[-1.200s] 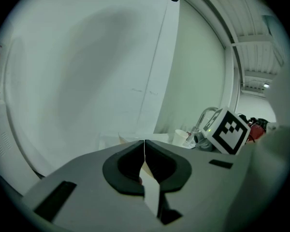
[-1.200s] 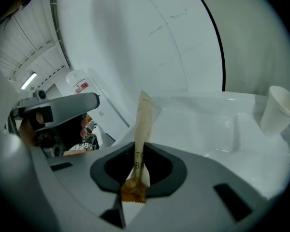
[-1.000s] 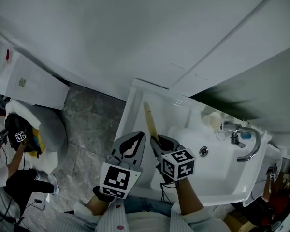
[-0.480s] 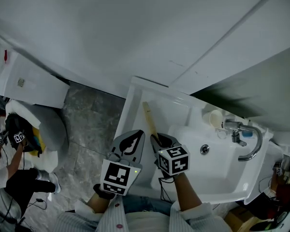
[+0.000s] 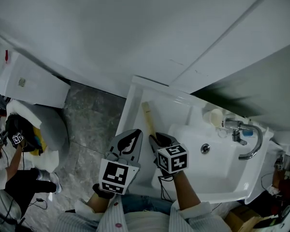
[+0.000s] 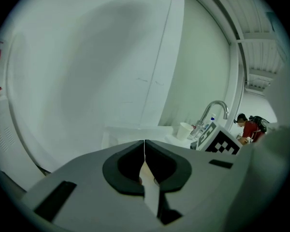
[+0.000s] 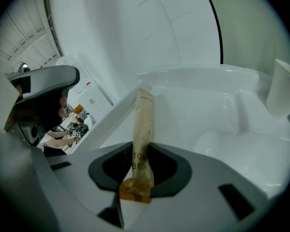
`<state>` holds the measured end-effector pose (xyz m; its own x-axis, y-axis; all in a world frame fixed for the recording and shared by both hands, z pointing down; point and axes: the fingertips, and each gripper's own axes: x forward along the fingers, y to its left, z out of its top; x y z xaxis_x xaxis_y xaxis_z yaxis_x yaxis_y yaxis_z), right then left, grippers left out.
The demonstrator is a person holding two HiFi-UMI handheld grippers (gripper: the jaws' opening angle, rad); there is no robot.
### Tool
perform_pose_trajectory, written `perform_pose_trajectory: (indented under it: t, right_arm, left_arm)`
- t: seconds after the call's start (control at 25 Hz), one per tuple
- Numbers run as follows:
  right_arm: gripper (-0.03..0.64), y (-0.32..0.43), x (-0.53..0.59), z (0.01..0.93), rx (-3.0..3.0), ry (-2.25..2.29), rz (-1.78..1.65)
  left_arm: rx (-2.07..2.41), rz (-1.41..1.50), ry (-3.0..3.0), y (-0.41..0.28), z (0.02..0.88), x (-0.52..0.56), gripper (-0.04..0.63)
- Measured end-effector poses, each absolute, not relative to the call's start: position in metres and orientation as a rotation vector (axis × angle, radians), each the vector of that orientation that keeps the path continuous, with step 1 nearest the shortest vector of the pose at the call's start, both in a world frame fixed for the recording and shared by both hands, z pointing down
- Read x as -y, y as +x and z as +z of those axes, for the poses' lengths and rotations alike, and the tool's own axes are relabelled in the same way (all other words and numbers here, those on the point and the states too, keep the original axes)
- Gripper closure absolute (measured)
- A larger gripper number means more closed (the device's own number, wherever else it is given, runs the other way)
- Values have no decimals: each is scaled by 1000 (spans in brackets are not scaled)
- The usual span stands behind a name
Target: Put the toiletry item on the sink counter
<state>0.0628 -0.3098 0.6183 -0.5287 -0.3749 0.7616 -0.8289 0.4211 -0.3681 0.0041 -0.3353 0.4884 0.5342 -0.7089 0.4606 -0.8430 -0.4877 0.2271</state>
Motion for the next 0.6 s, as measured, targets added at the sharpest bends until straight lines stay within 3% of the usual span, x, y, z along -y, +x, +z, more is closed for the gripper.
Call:
perform_pose_trajectory:
  t: [0.28, 0.6]
  right_arm:
    - [486, 59, 307, 616, 2094, 1001, 1015]
    - [483, 60, 303, 605, 2113, 1014, 1000]
  left_arm:
    - [1264, 428, 2365, 5, 483, 332, 577]
    - [1284, 417, 2391, 4, 473, 326, 577]
